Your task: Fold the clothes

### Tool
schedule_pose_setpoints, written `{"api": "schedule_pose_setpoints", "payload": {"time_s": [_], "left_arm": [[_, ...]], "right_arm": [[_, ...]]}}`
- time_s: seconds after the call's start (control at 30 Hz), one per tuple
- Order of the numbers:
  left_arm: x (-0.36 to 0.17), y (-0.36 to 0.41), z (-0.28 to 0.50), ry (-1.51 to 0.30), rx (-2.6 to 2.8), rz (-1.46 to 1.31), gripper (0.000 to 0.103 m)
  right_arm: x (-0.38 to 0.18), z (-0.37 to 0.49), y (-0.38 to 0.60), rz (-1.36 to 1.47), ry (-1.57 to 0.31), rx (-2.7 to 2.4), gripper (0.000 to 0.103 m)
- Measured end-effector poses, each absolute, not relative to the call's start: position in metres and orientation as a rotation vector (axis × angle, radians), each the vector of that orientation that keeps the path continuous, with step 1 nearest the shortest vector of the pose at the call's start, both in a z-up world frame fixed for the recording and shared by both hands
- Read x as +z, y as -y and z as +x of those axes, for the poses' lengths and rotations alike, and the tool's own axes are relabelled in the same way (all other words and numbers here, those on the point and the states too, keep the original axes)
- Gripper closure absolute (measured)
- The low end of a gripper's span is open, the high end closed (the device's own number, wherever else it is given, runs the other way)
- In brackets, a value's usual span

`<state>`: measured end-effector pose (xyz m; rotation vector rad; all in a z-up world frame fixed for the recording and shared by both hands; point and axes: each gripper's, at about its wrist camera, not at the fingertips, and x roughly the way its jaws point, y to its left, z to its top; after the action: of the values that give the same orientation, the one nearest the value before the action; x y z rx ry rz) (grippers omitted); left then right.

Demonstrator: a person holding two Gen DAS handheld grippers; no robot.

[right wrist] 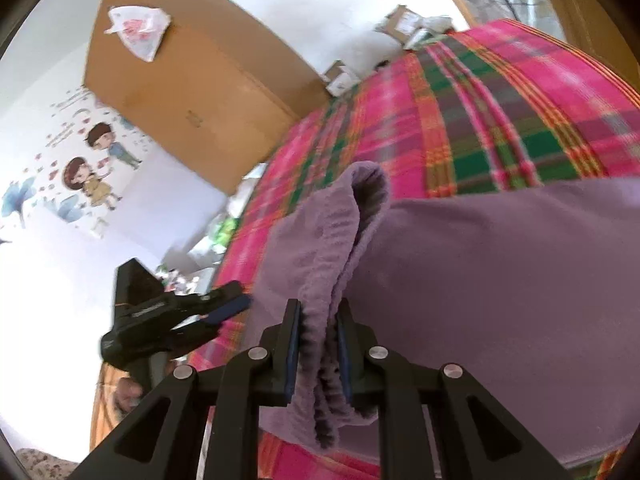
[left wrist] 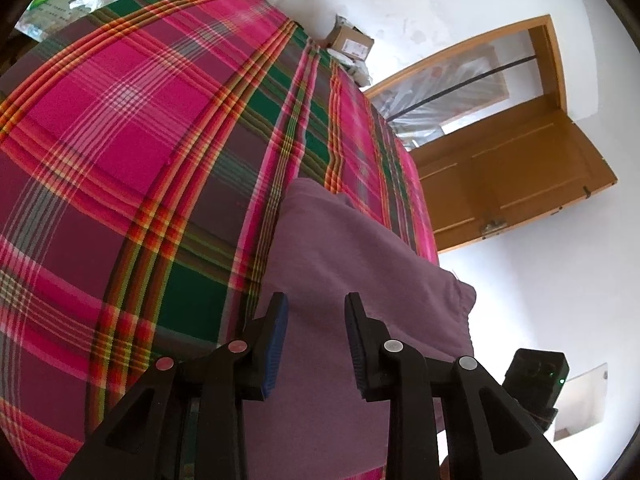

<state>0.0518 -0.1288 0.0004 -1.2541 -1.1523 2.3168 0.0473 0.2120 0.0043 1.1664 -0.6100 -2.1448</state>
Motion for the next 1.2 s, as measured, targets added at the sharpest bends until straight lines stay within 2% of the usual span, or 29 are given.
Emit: {"api": "schedule_pose_setpoints", "payload": {"time_s": [0.2, 0.37, 0.53, 0.67, 0.9, 1.0, 1.2], "left_arm": [[-0.004, 0.123, 0.049, 1.128, 2.308, -1.286, 0.073], [-0.011, 0.121, 0.046, 1.121, 2.309, -1.322, 0.073], [-0.014, 0.119, 0.042, 1.1, 2.312, -1.347, 0.073], [-0.014, 0.116, 0.04, 1.082, 2.317, -1.355, 0.073], [-0.015, 0.111, 0.038, 1.036, 2.327, -1.383, 0.073], [-0.016, 0.11, 0.036, 1.016, 2.331, -1.395, 0.073], [-0.017, 0.107, 0.034, 0.983, 2.336, -1.411, 0.073]], "right_arm": [[-0.023, 0.044, -0.211, 1.231, 0.538, -2.226, 0.084], [-0.027, 0.037, -0.209, 1.241, 0.488, -2.255, 0.078], [0.009, 0.042, -0.194, 1.039, 0.208, -2.467, 0.074], [0.021, 0.019, -0.173, 0.991, 0.137, -2.398, 0.074], [-0.001, -0.011, -0.134, 1.101, -0.087, -2.35, 0.074], [-0.011, -0.023, -0.132, 1.163, -0.129, -2.381, 0.082], [-0.016, -0.031, -0.14, 1.167, -0.112, -2.398, 0.082]]}}
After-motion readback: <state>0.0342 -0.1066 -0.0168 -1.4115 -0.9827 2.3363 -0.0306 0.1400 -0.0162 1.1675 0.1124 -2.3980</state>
